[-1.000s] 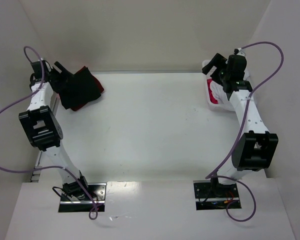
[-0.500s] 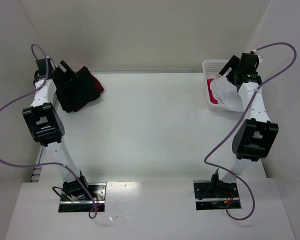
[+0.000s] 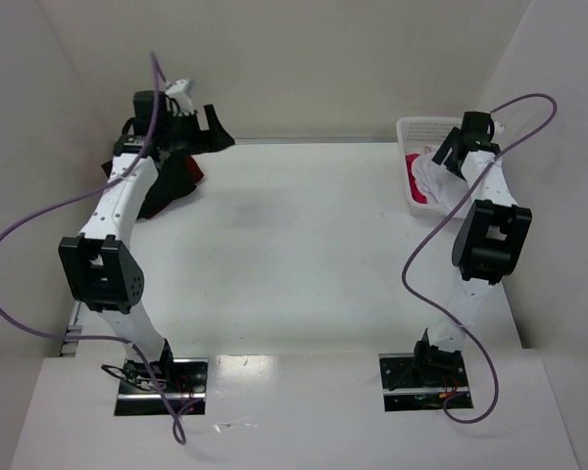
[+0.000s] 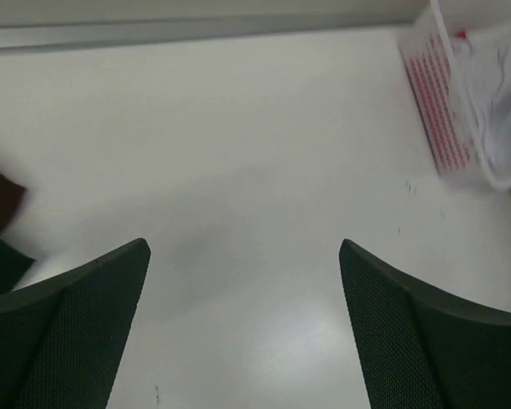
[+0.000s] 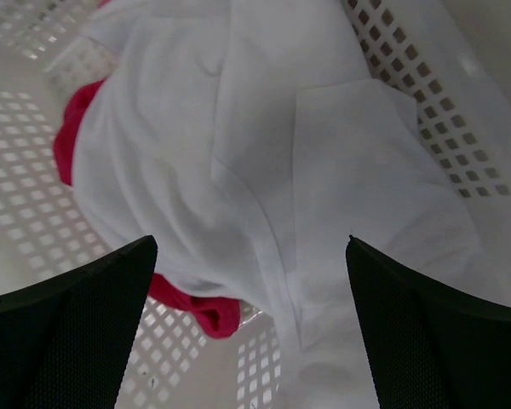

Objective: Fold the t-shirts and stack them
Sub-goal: Smooth out wrinkles on the folded tshirt

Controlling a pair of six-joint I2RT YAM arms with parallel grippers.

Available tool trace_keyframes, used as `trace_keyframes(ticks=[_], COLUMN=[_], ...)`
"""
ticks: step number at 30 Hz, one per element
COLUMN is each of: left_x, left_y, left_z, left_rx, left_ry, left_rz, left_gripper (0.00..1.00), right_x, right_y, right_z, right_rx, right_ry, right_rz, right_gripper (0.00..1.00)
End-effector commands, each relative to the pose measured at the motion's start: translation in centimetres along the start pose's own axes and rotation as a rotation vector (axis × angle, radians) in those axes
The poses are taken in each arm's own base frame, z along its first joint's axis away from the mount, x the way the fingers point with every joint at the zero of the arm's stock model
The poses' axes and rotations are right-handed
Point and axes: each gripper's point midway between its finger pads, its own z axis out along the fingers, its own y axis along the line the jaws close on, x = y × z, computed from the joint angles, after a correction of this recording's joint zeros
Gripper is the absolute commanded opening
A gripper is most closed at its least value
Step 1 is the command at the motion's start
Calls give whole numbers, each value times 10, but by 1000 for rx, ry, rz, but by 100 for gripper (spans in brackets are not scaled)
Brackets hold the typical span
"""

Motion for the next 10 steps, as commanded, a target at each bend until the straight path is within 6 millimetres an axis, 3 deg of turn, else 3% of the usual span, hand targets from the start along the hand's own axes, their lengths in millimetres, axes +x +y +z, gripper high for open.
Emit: trace_keyframes(ticks=[1, 2, 4, 5, 6, 10], left_x=[33, 48, 57, 63, 67, 63], left_y=[-47, -57, -51, -52, -48, -53], left_z=[1, 3, 5, 7, 7, -6], left_rx=[92, 107, 69, 82, 96, 87], left_ry=[67, 97, 108, 120, 129, 92], left_rz=[176, 182, 95, 47, -28, -44], left_gripper=[99, 99, 99, 99, 99, 99], right_x=[-4, -4, 0, -21, -26, -40], right_y=[-1, 4, 18, 25, 25, 19], right_z=[15, 14, 2, -16, -24, -46], right_rx=[20, -6, -102, -152, -165, -154], right_ry=[4, 10, 8, -69, -94, -136], right_rz=[3, 18, 55, 73, 87, 85], right_gripper=[96, 96, 97, 100, 100, 100])
